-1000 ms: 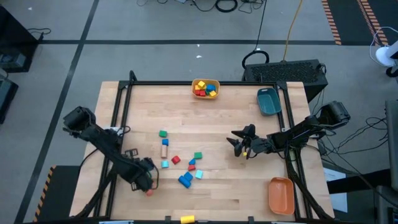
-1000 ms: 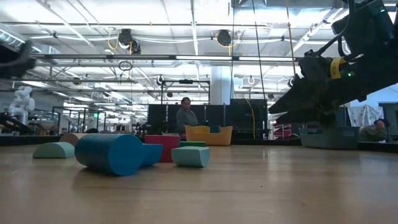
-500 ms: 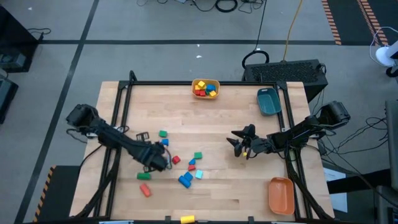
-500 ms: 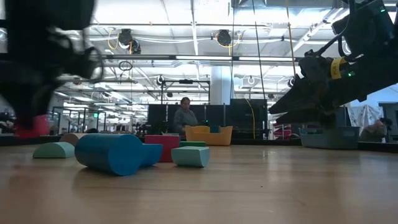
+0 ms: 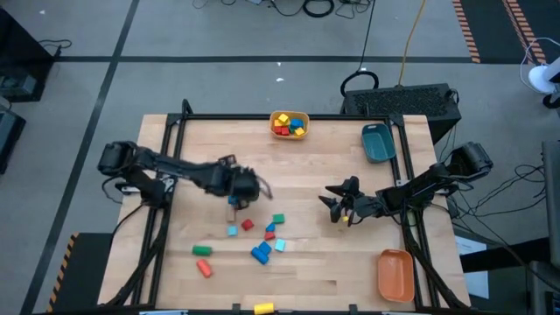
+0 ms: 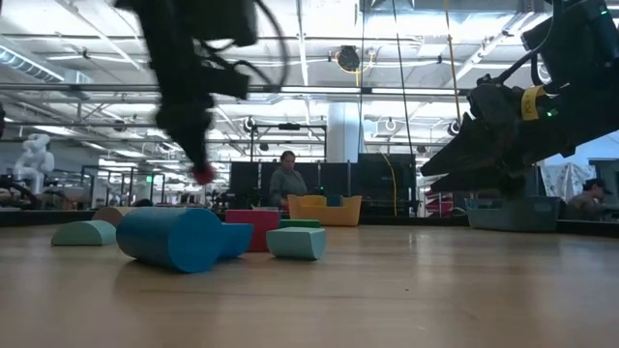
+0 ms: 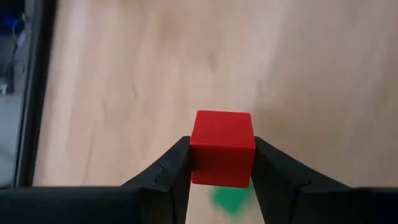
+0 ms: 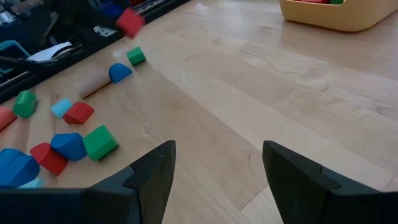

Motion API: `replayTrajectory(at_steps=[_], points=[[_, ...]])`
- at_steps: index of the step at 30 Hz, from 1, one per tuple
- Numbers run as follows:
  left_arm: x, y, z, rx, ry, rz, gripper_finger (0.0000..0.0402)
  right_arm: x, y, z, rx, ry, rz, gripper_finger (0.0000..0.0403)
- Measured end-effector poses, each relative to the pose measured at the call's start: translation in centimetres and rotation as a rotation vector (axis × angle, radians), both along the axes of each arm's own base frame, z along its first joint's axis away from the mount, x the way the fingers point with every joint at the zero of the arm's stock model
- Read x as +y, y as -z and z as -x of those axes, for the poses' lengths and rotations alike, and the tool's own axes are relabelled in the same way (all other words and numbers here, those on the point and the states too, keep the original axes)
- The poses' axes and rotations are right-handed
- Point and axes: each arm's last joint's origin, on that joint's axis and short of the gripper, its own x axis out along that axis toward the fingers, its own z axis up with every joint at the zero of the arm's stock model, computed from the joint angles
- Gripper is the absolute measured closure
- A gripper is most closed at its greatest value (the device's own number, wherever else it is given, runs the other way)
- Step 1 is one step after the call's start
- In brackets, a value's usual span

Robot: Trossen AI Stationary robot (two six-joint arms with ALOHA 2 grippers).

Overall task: Sort blocks by size
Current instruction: Put the red square block into the yellow bin

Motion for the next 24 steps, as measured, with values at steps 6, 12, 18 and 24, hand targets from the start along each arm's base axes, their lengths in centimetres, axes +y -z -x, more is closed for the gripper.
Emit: replayTrajectory(at_steps=[6, 12, 18, 24], points=[[4.9, -1.0, -2.5, -0.231, 0.013, -0.040, 0.0264, 0.0, 0.0, 0.0, -0.003, 0.003, -0.004, 0.0174], [11.1, -2.9, -4.2, -0.550, -0.037, -0.150, 0.0264, -0.1, -0.1, -0.1, -0.015, 0.009, -0.009, 0.0174], [16.2, -2.4, -4.6, -0.738, -0.079, -0.126, 0.0264, -0.1, -0.1, -0.1, -0.020, 0.010, -0.011, 0.0174], [19.5, 0.1, -5.0, -0.805, -0.136, -0.140, 0.0264, -0.6, -0.2, -0.2, -0.020, 0.055, 0.009, 0.0174]])
